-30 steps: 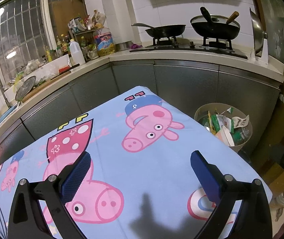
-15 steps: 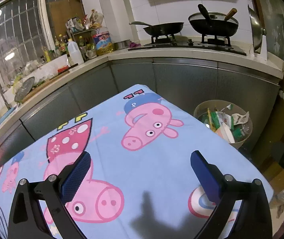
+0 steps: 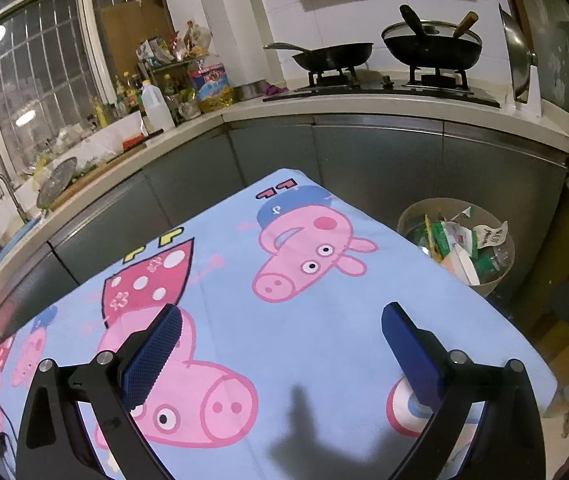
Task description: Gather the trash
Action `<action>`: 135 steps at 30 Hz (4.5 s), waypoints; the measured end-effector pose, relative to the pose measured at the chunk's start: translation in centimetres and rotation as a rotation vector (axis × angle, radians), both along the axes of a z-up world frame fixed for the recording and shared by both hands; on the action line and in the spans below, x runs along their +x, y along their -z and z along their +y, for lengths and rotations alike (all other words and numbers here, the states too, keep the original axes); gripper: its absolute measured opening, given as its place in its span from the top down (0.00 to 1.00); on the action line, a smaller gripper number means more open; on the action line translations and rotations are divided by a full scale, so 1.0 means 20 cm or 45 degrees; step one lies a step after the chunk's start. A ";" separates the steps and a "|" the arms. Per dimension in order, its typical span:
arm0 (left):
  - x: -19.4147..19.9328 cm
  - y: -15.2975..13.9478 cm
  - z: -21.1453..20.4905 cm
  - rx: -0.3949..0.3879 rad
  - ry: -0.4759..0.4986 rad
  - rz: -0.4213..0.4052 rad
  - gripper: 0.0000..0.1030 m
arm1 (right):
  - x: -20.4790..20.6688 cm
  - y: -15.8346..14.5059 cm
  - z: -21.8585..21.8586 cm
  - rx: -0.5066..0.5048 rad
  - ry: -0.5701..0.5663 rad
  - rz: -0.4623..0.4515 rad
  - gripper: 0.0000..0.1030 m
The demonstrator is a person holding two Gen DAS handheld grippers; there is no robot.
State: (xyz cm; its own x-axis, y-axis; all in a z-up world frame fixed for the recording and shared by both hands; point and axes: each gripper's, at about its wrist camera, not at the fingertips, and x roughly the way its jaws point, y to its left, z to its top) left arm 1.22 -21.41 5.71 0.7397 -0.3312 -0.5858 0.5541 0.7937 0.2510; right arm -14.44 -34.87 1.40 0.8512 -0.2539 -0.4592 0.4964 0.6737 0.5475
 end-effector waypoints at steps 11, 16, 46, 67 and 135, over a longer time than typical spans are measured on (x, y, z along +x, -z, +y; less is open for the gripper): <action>0.00 -0.01 0.00 0.011 -0.001 0.000 0.03 | -0.01 -0.01 0.00 0.001 0.002 -0.002 0.16; 0.01 -0.01 -0.01 0.014 -0.002 0.002 0.03 | -0.01 0.00 0.00 0.004 0.002 -0.001 0.16; 0.05 0.05 -0.01 0.077 -0.024 0.083 0.03 | 0.00 0.04 0.03 0.023 -0.003 0.005 0.16; 0.05 0.09 -0.02 0.094 0.006 0.129 0.03 | 0.00 0.05 0.00 0.031 -0.001 0.006 0.16; 0.06 0.01 0.11 -0.098 -0.013 0.179 0.03 | 0.00 0.01 0.09 -0.022 -0.054 0.048 0.16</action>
